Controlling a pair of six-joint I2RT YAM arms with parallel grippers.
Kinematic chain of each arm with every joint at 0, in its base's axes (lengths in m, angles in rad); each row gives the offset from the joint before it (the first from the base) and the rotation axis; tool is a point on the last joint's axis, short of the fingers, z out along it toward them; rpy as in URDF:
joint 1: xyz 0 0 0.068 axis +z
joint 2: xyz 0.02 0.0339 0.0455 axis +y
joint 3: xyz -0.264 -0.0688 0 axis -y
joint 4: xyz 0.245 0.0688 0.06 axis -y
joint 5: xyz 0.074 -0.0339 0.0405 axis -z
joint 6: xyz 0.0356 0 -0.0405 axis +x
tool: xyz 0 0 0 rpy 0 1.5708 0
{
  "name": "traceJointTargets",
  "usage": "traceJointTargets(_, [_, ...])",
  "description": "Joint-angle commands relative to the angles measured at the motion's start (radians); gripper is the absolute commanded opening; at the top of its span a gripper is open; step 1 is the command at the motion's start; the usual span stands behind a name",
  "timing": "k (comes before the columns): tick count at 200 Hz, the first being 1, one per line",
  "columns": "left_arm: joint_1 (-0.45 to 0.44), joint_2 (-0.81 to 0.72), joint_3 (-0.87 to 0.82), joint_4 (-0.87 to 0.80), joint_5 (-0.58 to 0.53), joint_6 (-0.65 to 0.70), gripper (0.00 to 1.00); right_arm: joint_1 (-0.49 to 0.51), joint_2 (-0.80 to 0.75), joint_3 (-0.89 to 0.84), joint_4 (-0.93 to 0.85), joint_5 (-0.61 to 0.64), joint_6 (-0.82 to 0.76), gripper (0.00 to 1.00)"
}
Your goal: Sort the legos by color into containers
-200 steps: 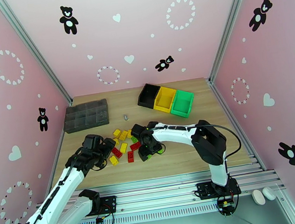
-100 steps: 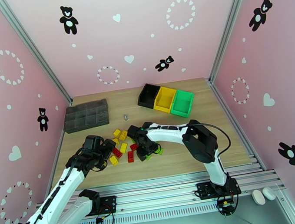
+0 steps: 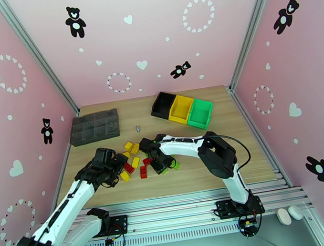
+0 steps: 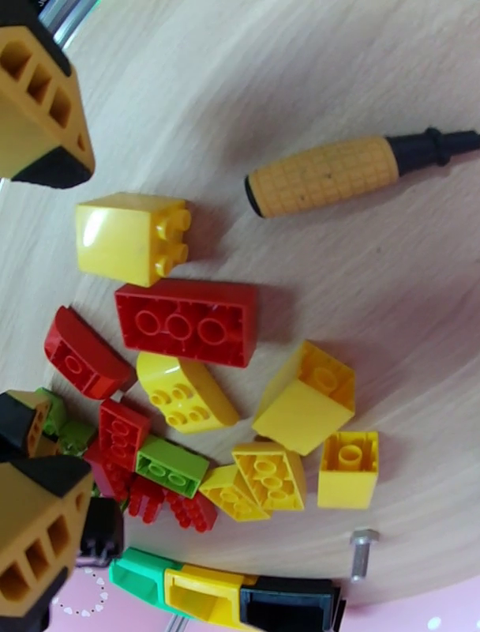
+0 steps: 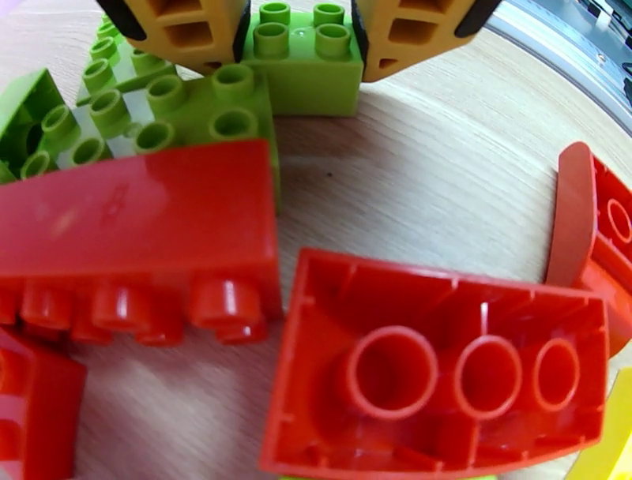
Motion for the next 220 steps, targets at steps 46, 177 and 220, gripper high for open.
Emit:
traceJointTargets(46, [-0.123,0.363,0.29,0.225,0.182,0.072,0.95,-0.202,-0.223,0.033,-0.044,0.117,0.015,0.29])
traceJointTargets(177, [-0.357,1.241,1.433,0.089,0.48,0.212,0.92,-0.691,-0.031,0.324,-0.099,0.311,-0.02,0.31])
traceJointTargets(220, [-0.341,1.245,1.477,0.01,0.448,0.258,0.92,-0.734,0.104,0.475,-0.135,0.33,-0.033,0.34])
